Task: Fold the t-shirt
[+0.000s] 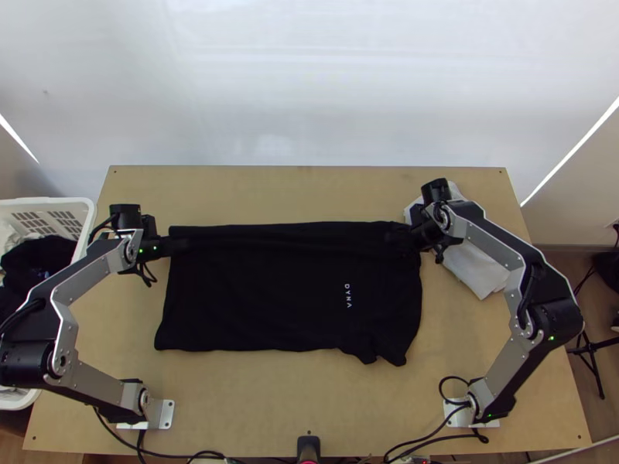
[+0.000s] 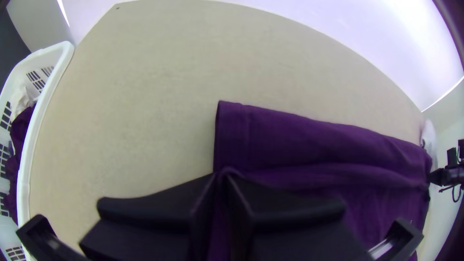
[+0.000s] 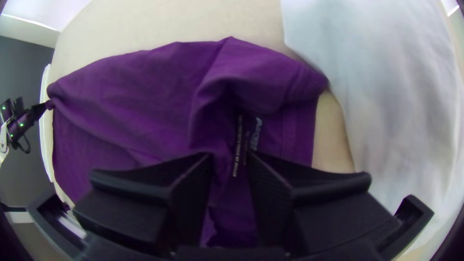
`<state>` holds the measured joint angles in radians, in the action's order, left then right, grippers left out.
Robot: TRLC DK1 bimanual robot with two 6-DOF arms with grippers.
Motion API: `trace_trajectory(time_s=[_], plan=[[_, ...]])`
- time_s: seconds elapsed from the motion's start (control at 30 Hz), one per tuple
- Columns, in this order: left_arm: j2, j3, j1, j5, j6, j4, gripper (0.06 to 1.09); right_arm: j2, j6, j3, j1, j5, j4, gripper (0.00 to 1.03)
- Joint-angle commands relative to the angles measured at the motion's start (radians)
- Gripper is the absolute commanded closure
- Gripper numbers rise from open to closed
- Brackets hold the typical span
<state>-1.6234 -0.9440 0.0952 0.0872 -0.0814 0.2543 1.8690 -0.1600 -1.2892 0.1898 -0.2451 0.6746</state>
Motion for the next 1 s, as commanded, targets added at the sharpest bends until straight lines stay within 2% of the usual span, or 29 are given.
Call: trace_trajectory(time_s=[0.0,0.07,0.2,0.3,0.37,0.43,0.5,0.7,0.77,0.87,0.97], plan=[[0.051,-0.006,-0.015,0.029,0.005,0.06,0.4,-0.088,0.033,0.024,0.03,0.029,0.028,0.17],[0.082,-0.009,-0.014,0.032,0.009,0.072,0.08,-0.159,0.048,0.03,0.04,0.043,0.08,0.15],[0.166,-0.006,-0.009,0.045,0.032,0.111,0.1,-0.326,0.04,0.096,0.039,0.05,0.164,0.15],[0.224,-0.026,0.003,0.048,0.04,0.18,0.1,-0.409,0.03,0.133,0.027,0.076,0.295,0.15],[0.266,-0.032,0.012,0.049,0.046,0.215,0.1,-0.481,0.017,0.176,0.019,0.075,0.349,0.1],[0.313,-0.029,0.028,0.054,0.048,0.224,0.1,-0.561,-0.036,0.229,0.02,0.075,0.381,0.05],[0.349,-0.029,0.034,0.071,0.048,0.246,0.1,-0.631,-0.142,0.281,0.025,0.075,0.404,0.05],[0.381,-0.045,0.034,0.095,0.015,0.309,0.1,-0.777,-0.263,0.476,0.082,0.067,0.424,0.05],[0.39,-0.047,0.028,0.098,-0.008,0.309,0.1,-0.803,-0.349,0.533,0.114,0.069,0.422,0.12],[0.407,-0.05,0.012,0.1,-0.023,0.309,0.1,-0.817,-0.374,0.574,0.178,0.067,0.422,0.26],[0.424,-0.052,0.003,0.1,-0.032,0.315,0.1,-0.827,-0.394,0.588,0.214,0.067,0.399,0.62]])
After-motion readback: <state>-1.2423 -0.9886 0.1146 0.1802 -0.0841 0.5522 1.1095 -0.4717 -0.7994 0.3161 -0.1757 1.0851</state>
